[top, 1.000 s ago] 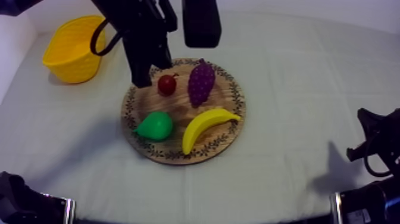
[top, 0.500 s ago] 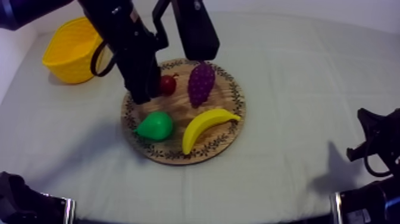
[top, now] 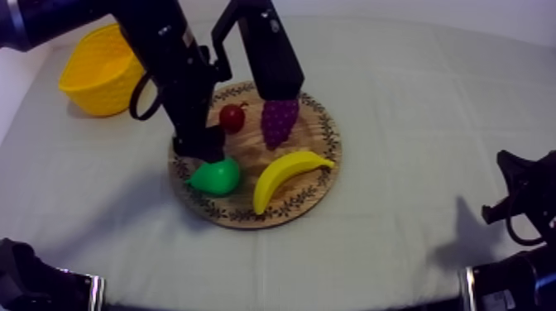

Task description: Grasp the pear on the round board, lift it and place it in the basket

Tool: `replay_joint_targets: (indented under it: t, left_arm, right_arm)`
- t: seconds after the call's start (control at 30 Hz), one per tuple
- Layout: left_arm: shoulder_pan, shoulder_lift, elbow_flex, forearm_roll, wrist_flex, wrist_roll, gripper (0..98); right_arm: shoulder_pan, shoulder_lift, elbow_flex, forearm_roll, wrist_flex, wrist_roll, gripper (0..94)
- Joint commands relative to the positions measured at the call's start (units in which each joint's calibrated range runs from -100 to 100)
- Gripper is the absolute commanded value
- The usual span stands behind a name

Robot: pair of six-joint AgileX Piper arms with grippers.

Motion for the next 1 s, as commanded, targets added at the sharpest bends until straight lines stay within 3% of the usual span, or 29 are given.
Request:
replay_joint_targets:
  t: [0.0, 0.97]
  left_arm:
    - [0.04, 0.38, 0.15, -0.05, 0.03, -0.01, 96.1]
    - [-0.36, 15.53, 7.86, 0.56, -12.36, 0.16, 96.8]
  right_arm:
    - [-0.01, -0.03, -0.02, 0.01, 0.02, 0.0, 0.4]
    - [-0.01, -0.03, -0.02, 0.01, 0.02, 0.0, 0.4]
